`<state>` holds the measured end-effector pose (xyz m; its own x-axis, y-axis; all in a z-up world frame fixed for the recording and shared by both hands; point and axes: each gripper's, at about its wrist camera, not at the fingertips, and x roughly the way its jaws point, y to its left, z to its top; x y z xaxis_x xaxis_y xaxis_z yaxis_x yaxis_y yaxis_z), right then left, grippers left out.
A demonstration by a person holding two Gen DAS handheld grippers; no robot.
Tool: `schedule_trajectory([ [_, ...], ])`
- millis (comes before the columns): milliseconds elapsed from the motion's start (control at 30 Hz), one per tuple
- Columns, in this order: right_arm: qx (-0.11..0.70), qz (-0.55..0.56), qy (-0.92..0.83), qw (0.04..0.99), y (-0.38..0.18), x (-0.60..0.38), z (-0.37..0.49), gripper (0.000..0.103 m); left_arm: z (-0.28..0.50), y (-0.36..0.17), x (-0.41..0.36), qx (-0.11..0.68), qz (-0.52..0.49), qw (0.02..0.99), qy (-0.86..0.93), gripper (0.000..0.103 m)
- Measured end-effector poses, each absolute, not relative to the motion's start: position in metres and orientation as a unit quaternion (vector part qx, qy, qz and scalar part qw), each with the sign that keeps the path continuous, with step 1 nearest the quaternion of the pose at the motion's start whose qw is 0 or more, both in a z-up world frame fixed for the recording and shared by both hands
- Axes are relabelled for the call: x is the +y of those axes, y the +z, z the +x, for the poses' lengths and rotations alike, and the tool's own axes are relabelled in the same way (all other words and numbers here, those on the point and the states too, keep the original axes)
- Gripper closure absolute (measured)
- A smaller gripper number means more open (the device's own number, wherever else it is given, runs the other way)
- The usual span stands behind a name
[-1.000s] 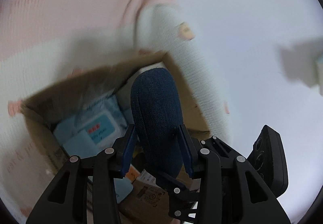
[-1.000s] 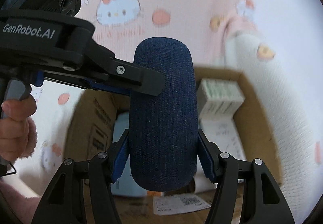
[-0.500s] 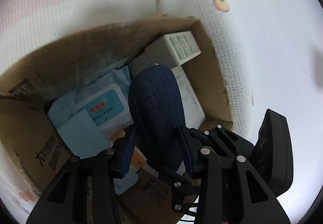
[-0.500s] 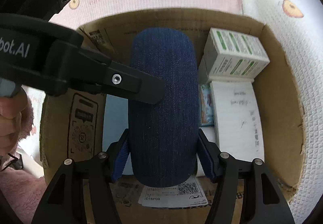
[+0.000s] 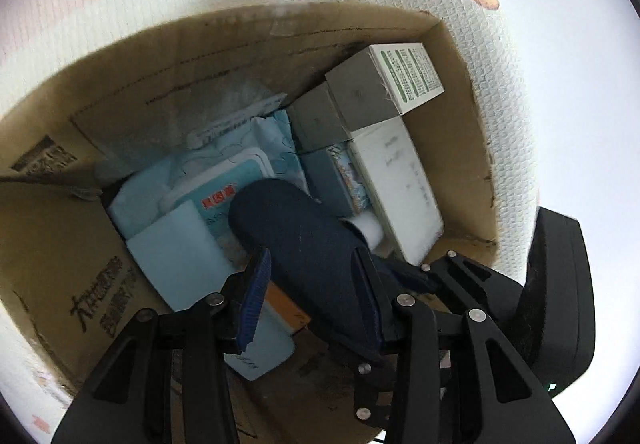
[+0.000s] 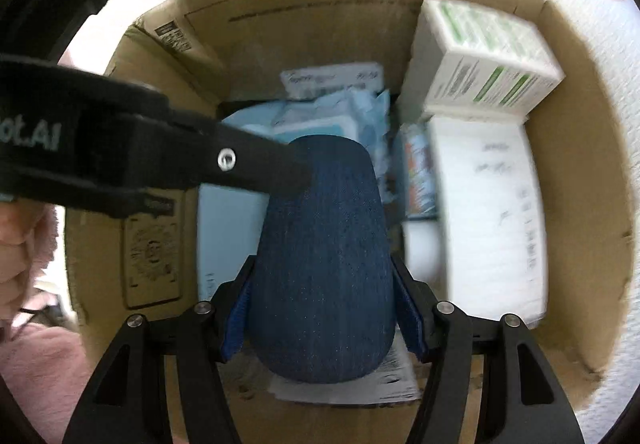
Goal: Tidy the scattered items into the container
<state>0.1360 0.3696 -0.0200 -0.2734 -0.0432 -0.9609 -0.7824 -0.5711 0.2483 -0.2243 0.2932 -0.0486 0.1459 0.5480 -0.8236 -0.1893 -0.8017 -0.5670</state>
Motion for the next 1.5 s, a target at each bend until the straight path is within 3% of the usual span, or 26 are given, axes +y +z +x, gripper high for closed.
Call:
schedule_trajectory([
  [133,0.418,-0.546,0.684,0.244,-0.029,0.370,0.134,0.043,-0.227,-0.048,0.297,-0.103,-0.704,0.282,0.644,0.058],
  [600,0.368,-0.550,0.685,0.306,0.011,0.358,0.147,0.042,-0.214,-0.028,0.295,-0.053,-0.681,0.261,0.682,0.058],
  [800,0.333,-0.552,0.677,0.356,0.031,0.348,0.157,0.042,-0.202,-0.001,0.287,-0.017,-0.658,0.266,0.704,0.047],
  [967,0.331,-0.493,0.673,0.440,0.061,0.343,0.172,0.040,-0.183,0.034,0.264,0.037,-0.593,0.269,0.758,0.046],
  [1033,0.327,-0.447,0.682,0.477,0.048,0.348,0.170,0.034,-0.174,0.044,0.248,0.030,-0.563,0.274,0.779,0.045],
  [1067,0.336,-0.405,0.681,0.509,0.059,0.330,0.179,0.030,-0.171,0.045,0.243,0.027,-0.553,0.275,0.786,0.044],
  [1200,0.387,-0.334,0.679,0.527,0.059,0.307,0.172,0.030,-0.143,0.053,0.216,0.044,-0.481,0.279,0.830,0.041],
  [1367,0.409,-0.320,0.626,0.581,0.056,0.283,0.164,0.029,-0.112,0.064,0.204,0.097,-0.393,0.253,0.879,0.040],
  [1500,0.361,-0.362,0.610,0.606,0.067,0.265,0.141,0.027,-0.099,0.063,0.206,0.092,-0.381,0.263,0.882,0.040],
])
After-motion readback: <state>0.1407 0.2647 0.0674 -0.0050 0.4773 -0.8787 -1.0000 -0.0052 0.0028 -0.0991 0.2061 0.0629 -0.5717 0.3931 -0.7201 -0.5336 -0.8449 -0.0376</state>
